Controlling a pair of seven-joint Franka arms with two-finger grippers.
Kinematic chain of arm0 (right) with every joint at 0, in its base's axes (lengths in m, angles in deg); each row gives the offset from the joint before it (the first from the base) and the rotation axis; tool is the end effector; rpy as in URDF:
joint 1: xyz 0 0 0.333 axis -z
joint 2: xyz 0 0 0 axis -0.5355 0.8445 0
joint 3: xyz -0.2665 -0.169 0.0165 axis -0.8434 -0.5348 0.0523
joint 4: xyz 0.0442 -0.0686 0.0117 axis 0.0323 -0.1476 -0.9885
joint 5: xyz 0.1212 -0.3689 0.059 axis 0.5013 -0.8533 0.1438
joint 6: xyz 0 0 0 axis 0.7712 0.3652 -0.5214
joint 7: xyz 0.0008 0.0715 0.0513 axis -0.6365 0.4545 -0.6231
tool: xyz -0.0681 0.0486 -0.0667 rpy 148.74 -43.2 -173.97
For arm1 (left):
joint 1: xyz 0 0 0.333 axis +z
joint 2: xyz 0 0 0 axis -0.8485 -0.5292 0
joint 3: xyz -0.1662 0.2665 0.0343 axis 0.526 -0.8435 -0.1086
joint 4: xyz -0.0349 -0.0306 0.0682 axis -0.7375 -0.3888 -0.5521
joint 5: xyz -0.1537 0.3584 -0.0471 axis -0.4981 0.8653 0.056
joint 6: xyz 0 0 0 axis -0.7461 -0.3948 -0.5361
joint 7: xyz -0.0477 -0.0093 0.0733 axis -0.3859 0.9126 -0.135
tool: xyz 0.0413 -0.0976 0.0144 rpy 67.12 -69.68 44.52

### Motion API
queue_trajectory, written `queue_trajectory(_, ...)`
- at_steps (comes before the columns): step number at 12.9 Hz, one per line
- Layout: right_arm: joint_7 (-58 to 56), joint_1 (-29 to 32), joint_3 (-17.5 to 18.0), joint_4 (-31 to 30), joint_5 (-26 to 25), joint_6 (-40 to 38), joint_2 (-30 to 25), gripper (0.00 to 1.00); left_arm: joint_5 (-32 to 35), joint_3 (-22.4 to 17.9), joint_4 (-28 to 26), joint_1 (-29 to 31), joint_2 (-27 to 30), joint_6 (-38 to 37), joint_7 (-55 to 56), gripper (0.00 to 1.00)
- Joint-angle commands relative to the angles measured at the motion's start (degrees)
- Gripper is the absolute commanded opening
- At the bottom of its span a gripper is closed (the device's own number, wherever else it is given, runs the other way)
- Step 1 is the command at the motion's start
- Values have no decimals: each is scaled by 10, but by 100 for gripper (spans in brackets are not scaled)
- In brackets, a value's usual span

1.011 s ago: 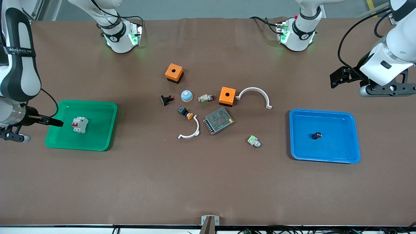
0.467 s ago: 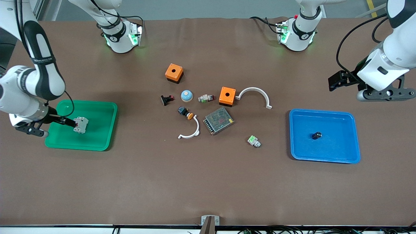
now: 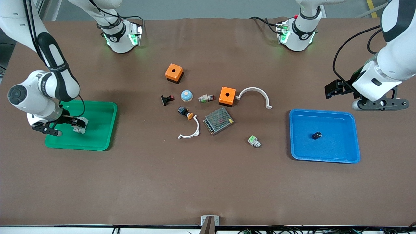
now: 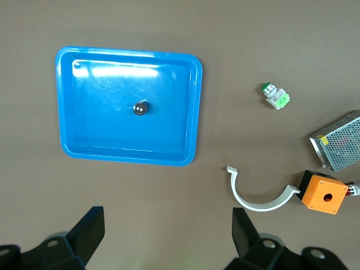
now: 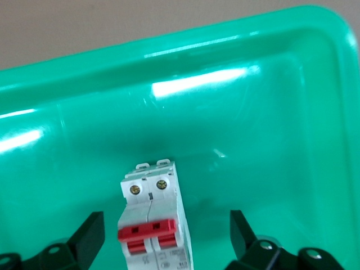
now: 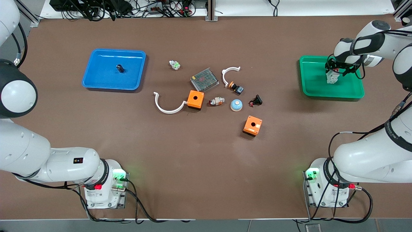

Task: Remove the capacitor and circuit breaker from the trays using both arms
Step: 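Lower the right gripper onto the white breaker and close on it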

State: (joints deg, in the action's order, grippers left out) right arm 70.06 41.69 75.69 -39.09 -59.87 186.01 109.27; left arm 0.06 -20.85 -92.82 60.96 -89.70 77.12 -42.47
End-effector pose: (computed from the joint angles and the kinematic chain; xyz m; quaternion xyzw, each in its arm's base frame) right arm 0.5320 -0.1485 0.2014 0.9911 -0.1324 -0.0027 0.0155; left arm 0.5749 -0.0925 0.5738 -0.9991 0.0078 0.0419 0.0056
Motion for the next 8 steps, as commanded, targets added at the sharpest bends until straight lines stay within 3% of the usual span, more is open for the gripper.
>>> queue_trajectory(1,-5,2,6,-7,6,8,-1,80,15,1,12,0,-5,5,7,100)
queue_trajectory(5,-5,-3,7,5,6,-16,-5,18,15,0,13,3,-5,5,7,100)
queue_trajectory(6,-5,-4,8,17,6,-35,-7,8,15,-1,13,4,-4,5,7,100)
queue_trajectory(8,-4,-14,17,54,6,-108,-20,3,14,-2,14,5,0,5,7,100)
